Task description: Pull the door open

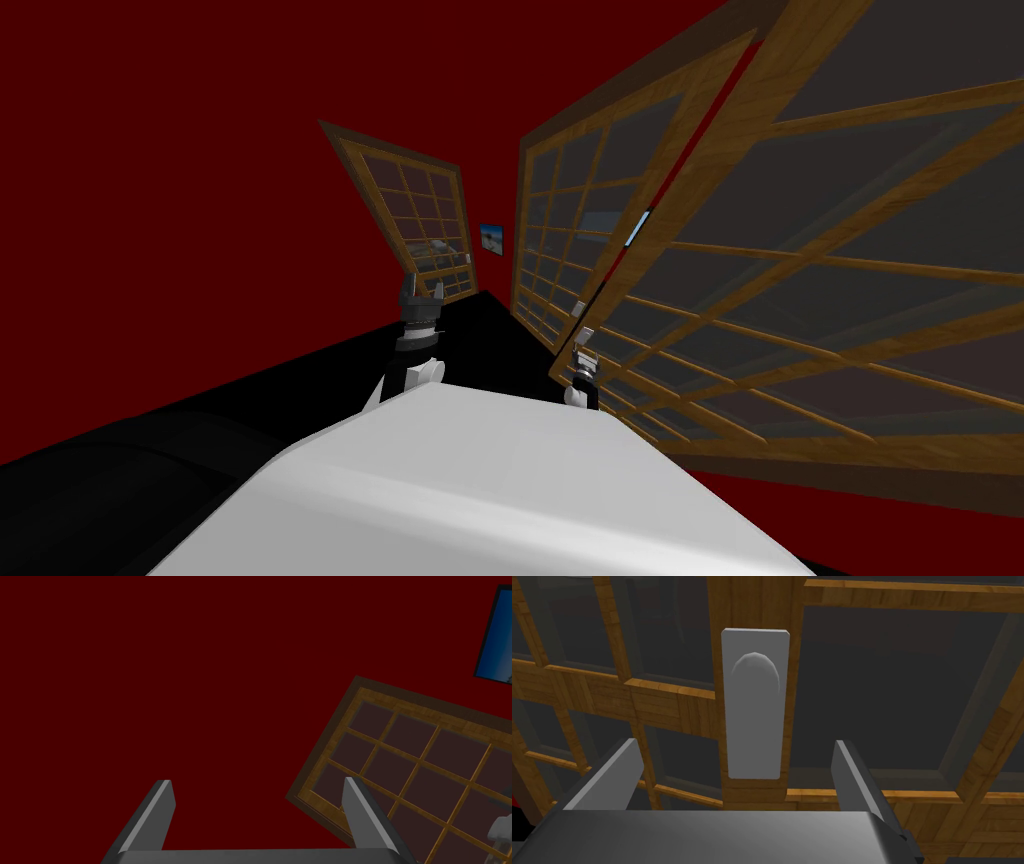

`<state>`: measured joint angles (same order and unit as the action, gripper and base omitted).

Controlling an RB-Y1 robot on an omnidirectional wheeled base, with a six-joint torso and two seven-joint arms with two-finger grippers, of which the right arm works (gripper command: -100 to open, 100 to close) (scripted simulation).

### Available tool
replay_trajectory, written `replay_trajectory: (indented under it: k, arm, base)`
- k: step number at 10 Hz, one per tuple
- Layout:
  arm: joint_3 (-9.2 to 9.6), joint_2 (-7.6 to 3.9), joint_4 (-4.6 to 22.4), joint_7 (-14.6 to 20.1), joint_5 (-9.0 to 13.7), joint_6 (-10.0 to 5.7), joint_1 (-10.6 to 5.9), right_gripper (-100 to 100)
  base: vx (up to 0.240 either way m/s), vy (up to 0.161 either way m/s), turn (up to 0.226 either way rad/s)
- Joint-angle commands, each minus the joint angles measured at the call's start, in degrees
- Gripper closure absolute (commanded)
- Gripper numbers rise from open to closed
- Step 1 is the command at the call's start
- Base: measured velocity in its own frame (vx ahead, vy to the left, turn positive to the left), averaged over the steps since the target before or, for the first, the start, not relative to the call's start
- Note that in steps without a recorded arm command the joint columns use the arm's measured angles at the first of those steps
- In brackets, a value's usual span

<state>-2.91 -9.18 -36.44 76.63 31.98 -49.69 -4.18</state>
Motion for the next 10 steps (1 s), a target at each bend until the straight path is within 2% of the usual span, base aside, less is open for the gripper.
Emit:
replay_trajectory:
  k: [1, 3, 5, 7, 8, 9, 10]
  arm:
    - [-0.14, -1.70, 0.2, 1.9, 0.1, -0.11, 0.66, -100]
    - [-0.22, -2.83, 0.4, 3.2, 0.2, -0.27, 1.25, -100]
    - [-0.36, -4.87, 0.8, 5.5, 0.3, -0.57, 2.31, -100]
    - [-0.46, -6.29, 1.0, 7.1, 0.4, -0.78, 3.05, -100]
    - [-0.45, -5.88, 0.7, 6.5, 0.4, -0.57, 2.93, -100]
    - [-0.45, -5.88, 0.7, 6.5, 0.4, -0.57, 2.93, 100]
    - [-0.45, -5.88, 0.7, 6.5, 0.4, -0.57, 2.93, 100]
  base:
    - [0.176, -0.026, 0.067]
    - [0.135, -0.016, 0.046]
    - [0.147, -0.015, 0.067]
    - [0.197, -0.014, 0.050]
    - [0.087, -0.016, -0.003]
    - [-0.020, 0.007, -0.010]
    - [-0.033, 0.000, -0.003]
